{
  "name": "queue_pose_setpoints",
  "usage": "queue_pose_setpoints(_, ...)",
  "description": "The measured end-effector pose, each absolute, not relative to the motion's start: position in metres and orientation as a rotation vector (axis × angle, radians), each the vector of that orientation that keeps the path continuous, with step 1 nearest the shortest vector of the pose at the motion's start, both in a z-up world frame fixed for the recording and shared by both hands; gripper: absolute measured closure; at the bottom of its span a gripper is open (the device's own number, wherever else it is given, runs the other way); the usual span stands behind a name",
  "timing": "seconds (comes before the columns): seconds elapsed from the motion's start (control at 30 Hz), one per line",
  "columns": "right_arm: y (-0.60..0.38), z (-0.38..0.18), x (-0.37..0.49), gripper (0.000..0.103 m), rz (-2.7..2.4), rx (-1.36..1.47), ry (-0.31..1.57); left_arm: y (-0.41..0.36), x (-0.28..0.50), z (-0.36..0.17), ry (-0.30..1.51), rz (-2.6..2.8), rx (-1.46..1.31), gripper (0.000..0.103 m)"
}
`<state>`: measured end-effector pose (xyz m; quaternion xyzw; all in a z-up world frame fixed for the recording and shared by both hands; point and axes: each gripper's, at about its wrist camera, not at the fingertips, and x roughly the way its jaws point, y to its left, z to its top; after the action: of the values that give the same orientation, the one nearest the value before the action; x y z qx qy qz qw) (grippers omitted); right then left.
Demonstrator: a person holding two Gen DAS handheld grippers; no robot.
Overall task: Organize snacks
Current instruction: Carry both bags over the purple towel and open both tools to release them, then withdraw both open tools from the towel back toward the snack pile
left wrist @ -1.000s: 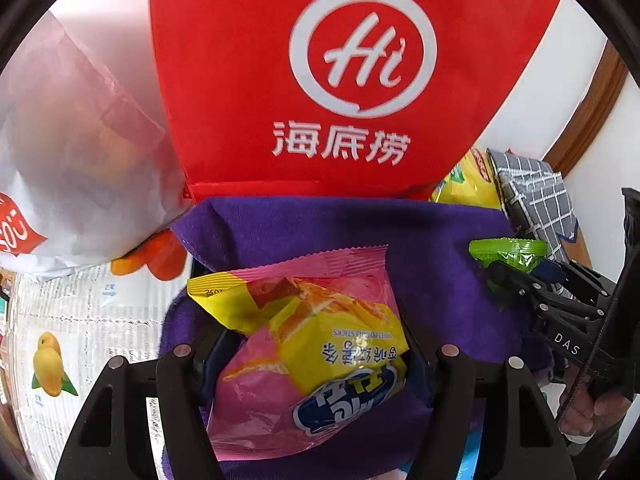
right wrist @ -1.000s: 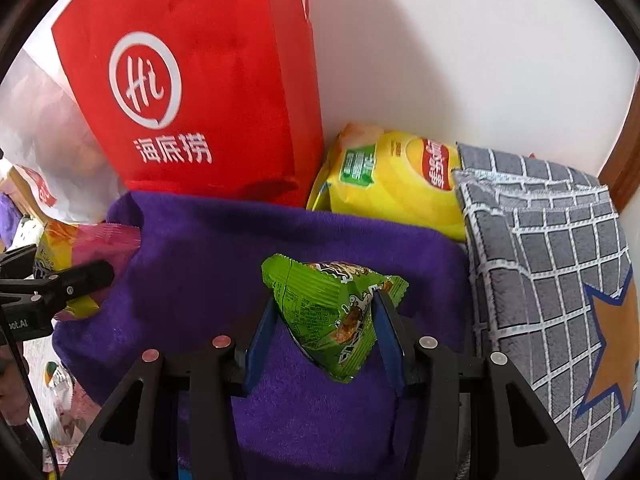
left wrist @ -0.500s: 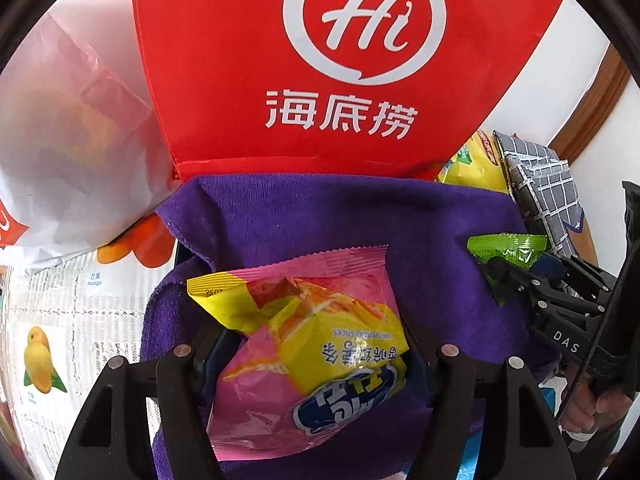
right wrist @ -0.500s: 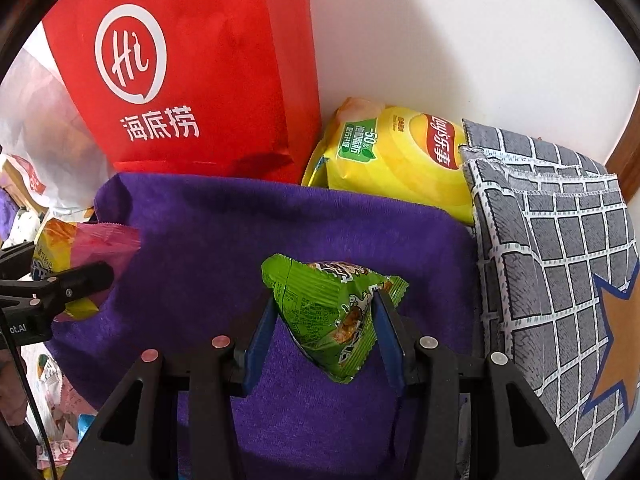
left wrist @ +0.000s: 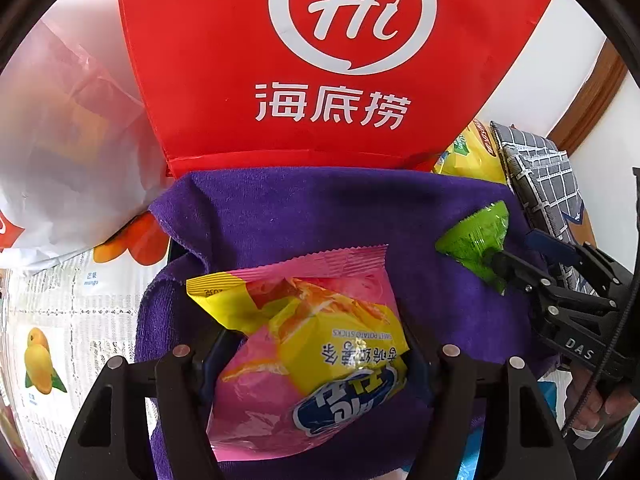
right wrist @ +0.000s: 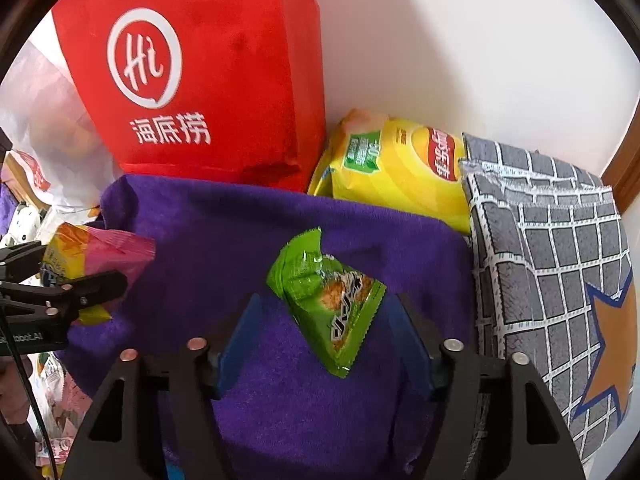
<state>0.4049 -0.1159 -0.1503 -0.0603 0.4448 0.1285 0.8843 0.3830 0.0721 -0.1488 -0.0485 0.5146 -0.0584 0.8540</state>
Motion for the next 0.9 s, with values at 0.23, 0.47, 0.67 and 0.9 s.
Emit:
queue_pose_setpoints(0.23,-0.116,-0.131,0.396,0.031,0.258,-0.116,0.887,0.070,0.375,-0.136,1.058,-0.142,-0.124,0.021)
queue_pose_setpoints(0.47,-0.124,-0.112,0.379,0.031,0.228,-0.079,0.882,0.068,0.360,-0.115,1.014,-0.165,-0.121,0.020)
queue_pose_setpoints(0.67,-0.131,-0.090,0.347,0.020,0.142,-0.103,0.858,0.061,0.346,-0.092,0.957,-0.161,-0.076,0.020)
queue_pose_setpoints(0.9,-0.143,-0.073,0.310,0.018,0.084,-0.119,0.814,0.059,0.319,-0.064,0.873,-0.162,-0.080,0.020)
